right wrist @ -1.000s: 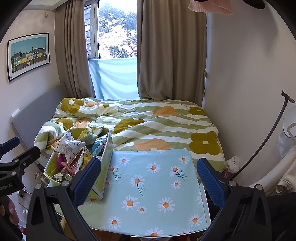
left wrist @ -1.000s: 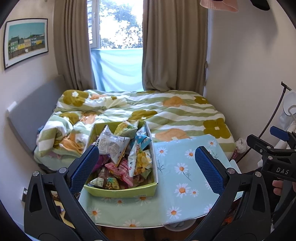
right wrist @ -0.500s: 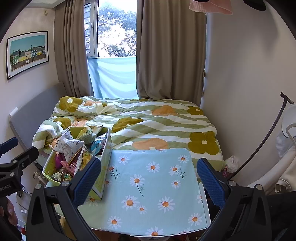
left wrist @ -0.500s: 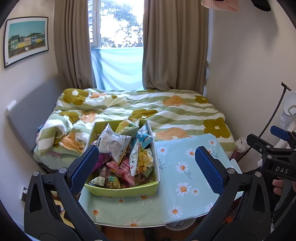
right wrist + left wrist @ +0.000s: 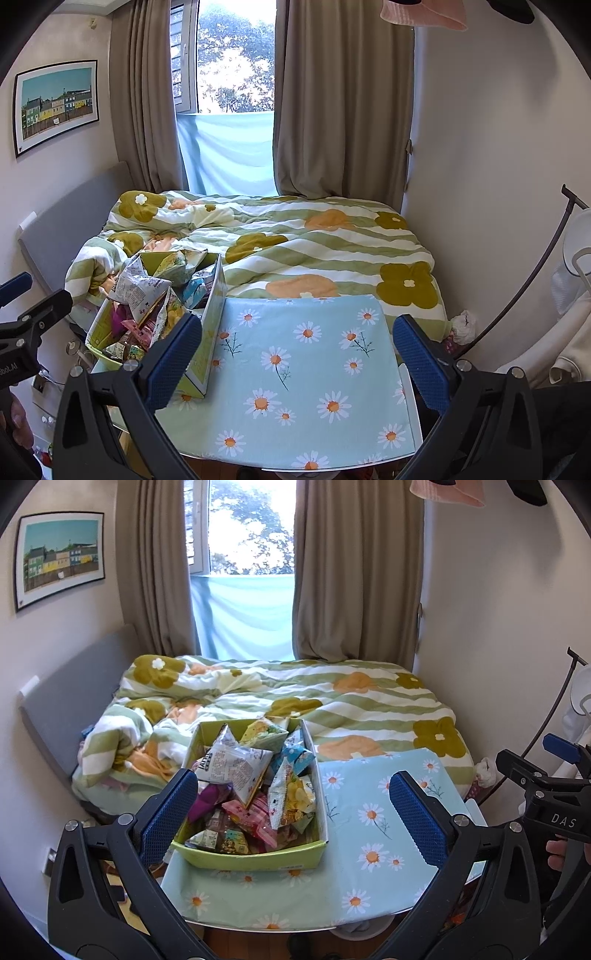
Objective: Organize snacks
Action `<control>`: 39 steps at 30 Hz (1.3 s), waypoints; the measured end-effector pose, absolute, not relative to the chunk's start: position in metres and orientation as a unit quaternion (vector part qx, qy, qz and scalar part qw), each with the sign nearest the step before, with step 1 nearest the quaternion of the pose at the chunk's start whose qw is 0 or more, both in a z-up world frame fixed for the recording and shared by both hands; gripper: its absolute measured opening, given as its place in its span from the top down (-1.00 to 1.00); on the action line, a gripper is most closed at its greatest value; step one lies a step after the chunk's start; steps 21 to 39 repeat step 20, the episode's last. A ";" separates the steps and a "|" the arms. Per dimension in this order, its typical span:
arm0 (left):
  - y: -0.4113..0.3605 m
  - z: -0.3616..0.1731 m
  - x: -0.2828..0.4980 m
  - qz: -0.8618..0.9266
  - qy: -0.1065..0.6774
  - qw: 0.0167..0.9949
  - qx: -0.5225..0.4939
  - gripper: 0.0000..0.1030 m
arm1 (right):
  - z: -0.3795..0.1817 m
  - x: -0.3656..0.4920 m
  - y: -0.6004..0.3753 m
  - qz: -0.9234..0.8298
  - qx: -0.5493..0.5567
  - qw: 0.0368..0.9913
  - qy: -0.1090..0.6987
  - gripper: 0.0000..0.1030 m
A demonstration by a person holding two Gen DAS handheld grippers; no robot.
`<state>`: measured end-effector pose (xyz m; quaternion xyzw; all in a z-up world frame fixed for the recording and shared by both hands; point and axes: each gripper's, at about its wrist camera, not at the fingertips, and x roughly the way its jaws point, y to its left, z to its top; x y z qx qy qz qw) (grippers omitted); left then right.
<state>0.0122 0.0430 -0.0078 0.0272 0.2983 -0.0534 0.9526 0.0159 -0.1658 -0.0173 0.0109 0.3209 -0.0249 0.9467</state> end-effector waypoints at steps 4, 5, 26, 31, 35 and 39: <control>0.042 -0.007 0.011 -0.047 0.296 0.954 0.030 -1.00 | -0.016 0.015 -0.164 -0.022 0.010 0.946 0.323 -0.99; 0.041 -0.007 0.011 -0.044 0.295 0.954 0.029 -0.99 | -0.016 0.015 -0.165 -0.022 0.010 0.946 0.323 -0.99; 0.035 -0.005 0.012 -0.010 0.290 0.956 0.038 -1.00 | -0.016 0.015 -0.168 -0.019 0.010 0.945 0.327 -0.99; 0.035 -0.005 0.012 -0.010 0.290 0.956 0.038 -1.00 | -0.016 0.015 -0.168 -0.019 0.010 0.945 0.327 -0.99; 0.035 -0.005 0.012 -0.010 0.290 0.956 0.038 -1.00 | -0.016 0.015 -0.168 -0.019 0.010 0.945 0.327 -0.99; 0.035 -0.005 0.012 -0.010 0.290 0.956 0.038 -1.00 | -0.016 0.015 -0.168 -0.019 0.010 0.945 0.327 -0.99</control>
